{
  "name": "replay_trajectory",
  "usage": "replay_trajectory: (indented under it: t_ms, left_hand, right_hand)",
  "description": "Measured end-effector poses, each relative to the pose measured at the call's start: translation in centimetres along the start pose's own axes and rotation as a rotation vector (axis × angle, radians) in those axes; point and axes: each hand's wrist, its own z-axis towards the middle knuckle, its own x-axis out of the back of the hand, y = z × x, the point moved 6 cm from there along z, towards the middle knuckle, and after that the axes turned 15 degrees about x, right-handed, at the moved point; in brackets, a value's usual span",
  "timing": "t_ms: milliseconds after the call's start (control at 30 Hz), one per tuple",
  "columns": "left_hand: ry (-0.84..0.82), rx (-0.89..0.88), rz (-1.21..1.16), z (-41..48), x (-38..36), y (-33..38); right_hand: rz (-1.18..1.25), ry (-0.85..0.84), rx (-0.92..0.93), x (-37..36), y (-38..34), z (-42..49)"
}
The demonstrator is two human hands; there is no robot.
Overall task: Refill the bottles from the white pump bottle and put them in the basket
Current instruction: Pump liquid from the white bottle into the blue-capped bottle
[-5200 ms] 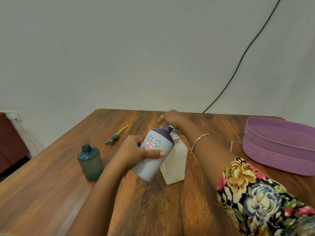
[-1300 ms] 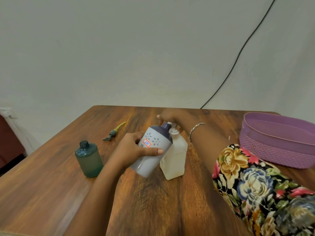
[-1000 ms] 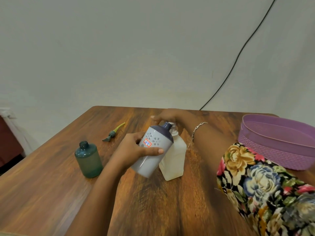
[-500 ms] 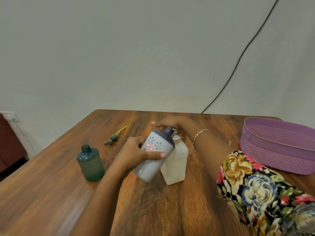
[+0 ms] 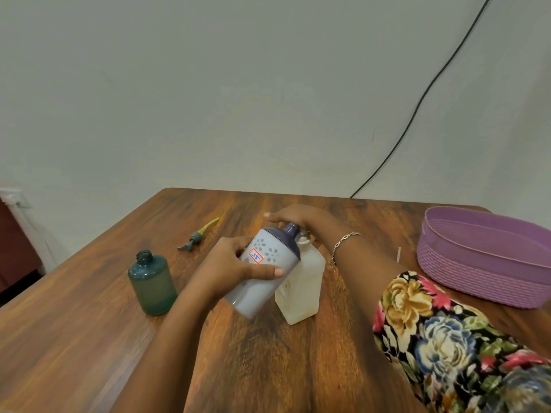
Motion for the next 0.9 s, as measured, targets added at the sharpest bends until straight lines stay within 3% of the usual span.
replay_trajectory:
  t_ms: [167,267,400,567,733,900]
  left_hand:
    - [-0.002,-0.030,0.003,-0.5,0.1,0.7]
    - [0.010,-0.025,0.019,-0.4,0.3,0.7]
    - [-0.007,-0.012,0.011,-0.5,0.3,0.3]
    - [-0.025,0.005,-0.018,-0.5,0.0,-0.5]
    - [-0.023,-0.029,-0.036,-0.6,0.2,0.1]
    - [-0.043,-0.041,-0.028,-0.8,-0.1,0.3]
  right_hand:
    - [0.147,-0.077,-0.064,0.4,-0.2,-0.8]
    - [0.112,-0.033,-0.031,0.6,-0.5,-0.6]
    - [-0.106,0.028,0.014,0.4,-0.5,-0.1]
    - [-0.111,0.042,-0.001,0.1,-0.1,-0.3]
    - [0.026,-0.050,-0.029,0.5,-1.1,-1.2]
    - [-0.063,0.035,-0.011,0.7,-0.8,-1.4]
